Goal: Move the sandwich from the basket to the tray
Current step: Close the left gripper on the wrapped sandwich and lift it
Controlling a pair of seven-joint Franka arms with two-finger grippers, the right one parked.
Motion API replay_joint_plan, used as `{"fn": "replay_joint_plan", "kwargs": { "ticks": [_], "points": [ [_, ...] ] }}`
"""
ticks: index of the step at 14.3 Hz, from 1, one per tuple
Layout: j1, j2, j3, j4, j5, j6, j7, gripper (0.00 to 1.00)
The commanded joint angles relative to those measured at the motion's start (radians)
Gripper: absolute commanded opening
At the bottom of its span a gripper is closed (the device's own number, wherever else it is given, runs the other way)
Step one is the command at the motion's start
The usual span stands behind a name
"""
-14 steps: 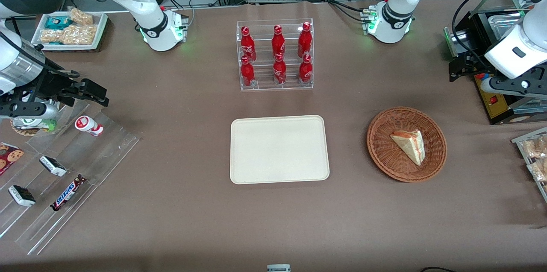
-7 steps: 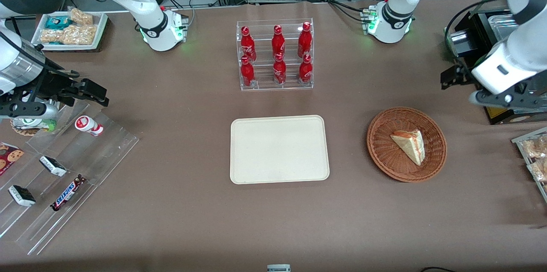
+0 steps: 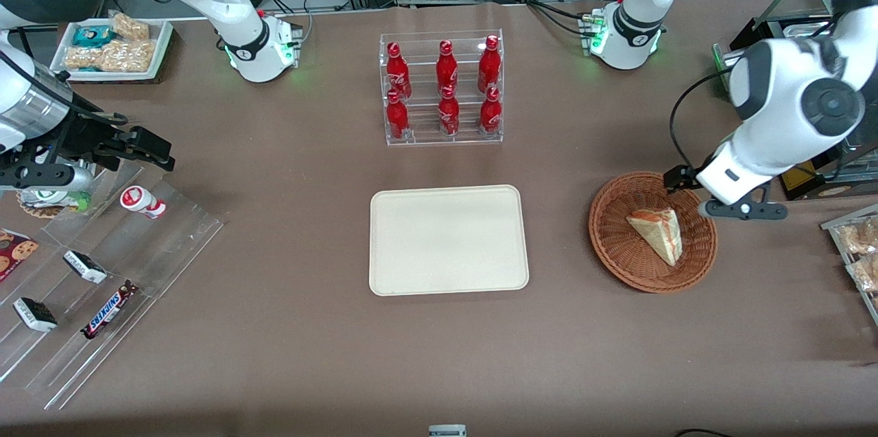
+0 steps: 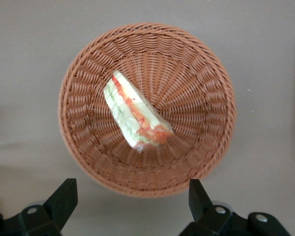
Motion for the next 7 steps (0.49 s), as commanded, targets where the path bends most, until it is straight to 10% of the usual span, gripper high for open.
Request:
{"fn": "replay_joint_plan", "kwargs": {
  "ticks": [1,7],
  "points": [
    [0.017,0.004,-0.004,-0.071,0.005,0.117,-0.077,1.0],
    [0.015,0.087,-0.003,-0.076,0.005,0.26,-0.572,1.0]
  ]
}}
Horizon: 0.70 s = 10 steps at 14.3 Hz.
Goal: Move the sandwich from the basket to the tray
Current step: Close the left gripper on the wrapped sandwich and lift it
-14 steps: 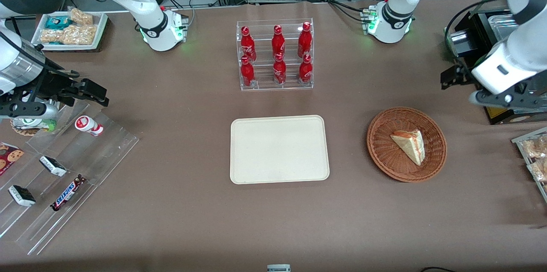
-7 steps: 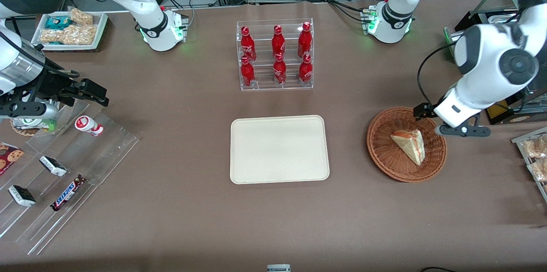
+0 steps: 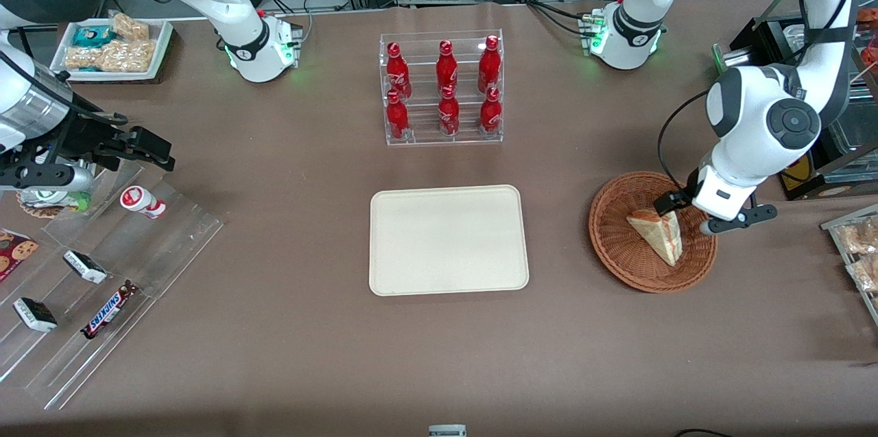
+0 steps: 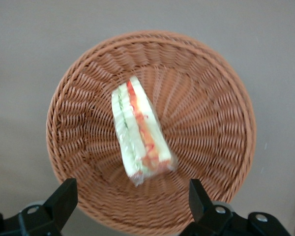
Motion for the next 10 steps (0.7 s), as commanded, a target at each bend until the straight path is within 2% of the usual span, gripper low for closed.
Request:
{"fn": "replay_joint_plan", "kwargs": {
  "ticks": [1,7,9,10],
  "points": [
    [0.009,0.046,-0.009,-0.002,0.005,0.072,-0.238,1.0],
    [0.011,0.179,-0.009,0.007,0.003,0.147,-0.319,0.99],
    [0.011,0.184,-0.009,0.006,0.005,0.135,-0.319,0.47],
    [0.011,0.176,-0.009,0.006,0.006,0.132,-0.314,0.27]
  ]
}}
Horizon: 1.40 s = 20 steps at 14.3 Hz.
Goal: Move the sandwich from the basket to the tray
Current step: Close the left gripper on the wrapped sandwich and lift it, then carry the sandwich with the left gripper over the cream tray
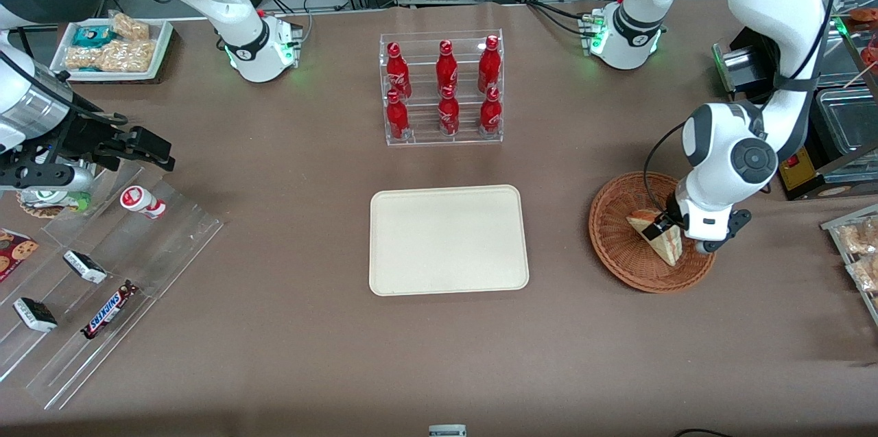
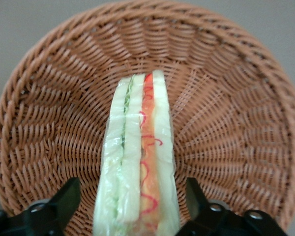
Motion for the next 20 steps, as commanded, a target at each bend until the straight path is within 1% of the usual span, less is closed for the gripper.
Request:
{"fn": "replay_joint_plan", "kwargs": {
  "ticks": [1,2,3,5,6,7,9,10,13,17,18,20],
  "points": [
    [0.009,-0.021,-0.009,0.014,0.006,-0.021,-0.013,0.1],
    [0.009,-0.033,-0.009,0.035,0.008,-0.071,-0.01,0.08],
    [0.006,-0.033,-0.009,0.084,0.009,-0.149,-0.009,0.08],
    [-0.02,-0.015,-0.015,0.225,0.009,-0.341,-0.007,0.08],
    [-0.051,-0.007,-0.016,0.273,0.009,-0.393,-0.007,0.08],
    [-0.087,-0.006,-0.016,0.301,0.008,-0.41,-0.007,0.08],
    [-0.166,-0.004,-0.016,0.307,0.003,-0.401,-0.013,0.08],
    [-0.213,0.02,-0.018,0.337,0.003,-0.398,-0.015,0.09],
    [-0.377,0.132,-0.018,0.485,0.009,-0.398,-0.018,0.09],
    [-0.54,0.304,-0.012,0.705,0.012,-0.383,-0.019,0.1],
    [-0.58,0.339,-0.01,0.741,0.041,-0.362,-0.028,0.1],
    [-0.63,0.372,-0.012,0.75,0.113,-0.291,-0.108,0.1]
  ]
}}
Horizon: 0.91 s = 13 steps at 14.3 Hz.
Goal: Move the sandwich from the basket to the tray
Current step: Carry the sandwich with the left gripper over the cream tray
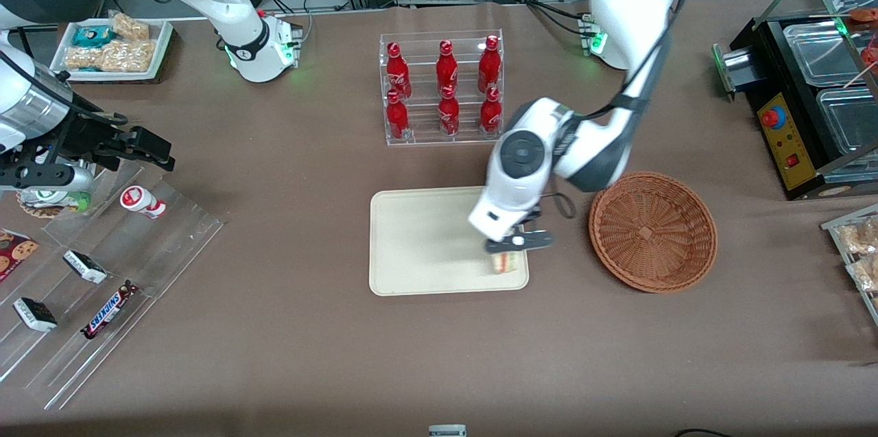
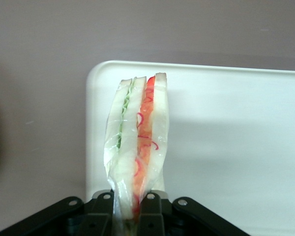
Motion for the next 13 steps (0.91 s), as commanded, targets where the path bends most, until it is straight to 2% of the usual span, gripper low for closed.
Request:
{"fn": "replay_joint_plan", "kwargs": {
  "ticks": [1,7,8,9,10,13],
  "points": [
    [-0.077,0.081,0.016,0.072,0.086,0.066,-0.085,0.1],
    [-0.14,0.161,0.018,0.074,0.094,0.165,-0.152,0.14],
    [-0.14,0.163,0.018,0.07,0.094,0.178,-0.183,0.29],
    [-0.14,0.158,0.018,0.069,0.096,0.18,-0.215,0.8],
    [-0.14,0.145,0.018,0.066,0.099,0.174,-0.214,1.0],
    [-0.114,0.061,0.018,0.061,0.085,0.094,-0.208,1.0]
  ]
}}
